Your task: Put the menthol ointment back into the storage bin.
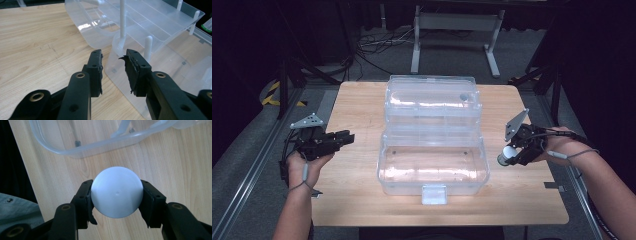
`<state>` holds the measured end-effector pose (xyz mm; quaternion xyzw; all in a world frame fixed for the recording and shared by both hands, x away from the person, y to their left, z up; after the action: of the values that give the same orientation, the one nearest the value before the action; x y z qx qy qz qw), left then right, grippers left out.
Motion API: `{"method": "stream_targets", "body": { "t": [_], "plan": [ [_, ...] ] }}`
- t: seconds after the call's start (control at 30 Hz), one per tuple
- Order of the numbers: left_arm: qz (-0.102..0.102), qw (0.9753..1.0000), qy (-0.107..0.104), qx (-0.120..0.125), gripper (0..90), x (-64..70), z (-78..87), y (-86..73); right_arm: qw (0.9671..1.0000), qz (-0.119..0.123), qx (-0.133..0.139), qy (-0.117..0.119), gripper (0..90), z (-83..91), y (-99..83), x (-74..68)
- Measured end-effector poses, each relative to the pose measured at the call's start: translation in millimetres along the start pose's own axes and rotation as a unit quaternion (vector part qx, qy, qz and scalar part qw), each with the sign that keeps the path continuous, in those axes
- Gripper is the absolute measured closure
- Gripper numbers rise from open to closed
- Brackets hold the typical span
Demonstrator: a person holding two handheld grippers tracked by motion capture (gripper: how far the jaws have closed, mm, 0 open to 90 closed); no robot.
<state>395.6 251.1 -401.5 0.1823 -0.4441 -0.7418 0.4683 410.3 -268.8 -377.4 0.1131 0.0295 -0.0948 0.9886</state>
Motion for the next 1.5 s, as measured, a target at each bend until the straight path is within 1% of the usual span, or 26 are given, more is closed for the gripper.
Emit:
{"method": "stream_targets", "body": {
  "t": [0.13, 0.17, 0.2, 0.33, 0.4, 0.6, 0.63, 0.73, 0.9, 1.0, 1.1, 1.13, 1.23, 1.27, 1.3, 1.33, 1.5],
  "plan": [
    [0.000, 1.0000, 0.000, 0.000, 66.5, 0.0, -0.1, 0.0, 1.0000, 0.007, 0.002, -0.001, 50.4, 8.5, 8.2, -5.4],
    [-0.001, 1.0000, 0.000, 0.000, 66.5, -0.1, -0.1, 0.0, 0.9999, 0.014, 0.003, -0.002, 50.4, 9.5, 10.3, -5.5],
    [-0.001, 1.0000, 0.000, 0.000, 66.5, -0.1, -0.1, 0.0, 0.9999, 0.015, -0.002, -0.001, 50.4, 10.7, 12.0, -6.8],
    [0.000, 1.0000, 0.000, 0.000, 66.5, -0.5, 0.0, 0.0, 0.9998, 0.019, -0.003, -0.001, 50.4, 12.7, 16.8, -9.7],
    [0.000, 1.0000, 0.000, 0.001, 66.5, -0.8, 0.2, 0.1, 0.9995, 0.032, 0.000, 0.000, 50.4, 17.0, 26.0, -13.6],
    [0.001, 1.0000, -0.001, 0.000, 66.5, -1.2, 0.3, -0.3, 0.9988, 0.049, 0.003, 0.003, 50.4, 20.6, 39.9, -18.1],
    [0.001, 1.0000, -0.001, 0.000, 66.5, -1.2, 0.4, -0.3, 0.9988, 0.049, 0.003, 0.003, 50.4, 20.6, 39.9, -18.1],
    [0.000, 1.0000, -0.002, 0.000, 66.5, -1.3, 0.4, -0.3, 0.9987, 0.051, -0.002, 0.005, 50.4, 19.8, 45.4, -19.4],
    [0.002, 1.0000, -0.001, 0.000, 66.5, -1.8, 0.3, -0.4, 0.9978, 0.065, -0.004, 0.012, 50.4, 14.7, 56.7, -19.0],
    [0.001, 1.0000, 0.001, 0.003, 66.5, -2.0, 0.8, -0.3, 0.9977, 0.065, -0.010, 0.017, 50.4, 12.0, 61.2, -20.0],
    [0.001, 1.0000, 0.000, 0.004, 66.5, -2.0, 1.4, 0.0, 0.9970, 0.074, -0.011, 0.018, 50.4, 9.1, 66.4, -19.2],
    [0.001, 1.0000, 0.000, 0.004, 66.5, -2.1, 1.4, 0.0, 0.9973, 0.070, -0.011, 0.019, 50.4, 8.2, 67.8, -20.1],
    [0.002, 1.0000, 0.000, 0.002, 66.5, -2.5, 0.8, -0.9, 0.9966, 0.079, -0.011, 0.021, 50.4, 5.2, 72.9, -19.1],
    [0.003, 1.0000, -0.001, 0.001, 66.5, -2.5, 0.7, -1.0, 0.9967, 0.077, -0.016, 0.022, 50.4, 4.3, 74.0, -19.9],
    [0.003, 1.0000, -0.001, 0.001, 66.5, -2.5, 0.7, -1.0, 0.9967, 0.077, -0.016, 0.022, 50.4, 4.3, 74.0, -19.9],
    [0.003, 1.0000, -0.001, 0.001, 66.5, -2.4, 0.6, -1.0, 0.9960, 0.082, -0.023, 0.025, 50.4, 0.7, 77.0, -19.8],
    [0.003, 1.0000, -0.001, 0.001, 66.5, -2.3, 0.5, -1.0, 0.9951, 0.089, -0.032, 0.029, 50.4, -6.8, 81.6, -19.6]
  ]
}}
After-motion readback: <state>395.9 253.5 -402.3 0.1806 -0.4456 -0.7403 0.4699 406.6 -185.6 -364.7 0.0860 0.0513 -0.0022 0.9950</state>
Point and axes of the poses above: each handheld gripper's, and its own axes: z roughly backward along the jaws, y roughly out of its top, x roughly to its right, the point moved 5 cm from there along -z, roughly forward along the jaws, and after that the axes turned 11 degrees about y, right-handed, at the moved point
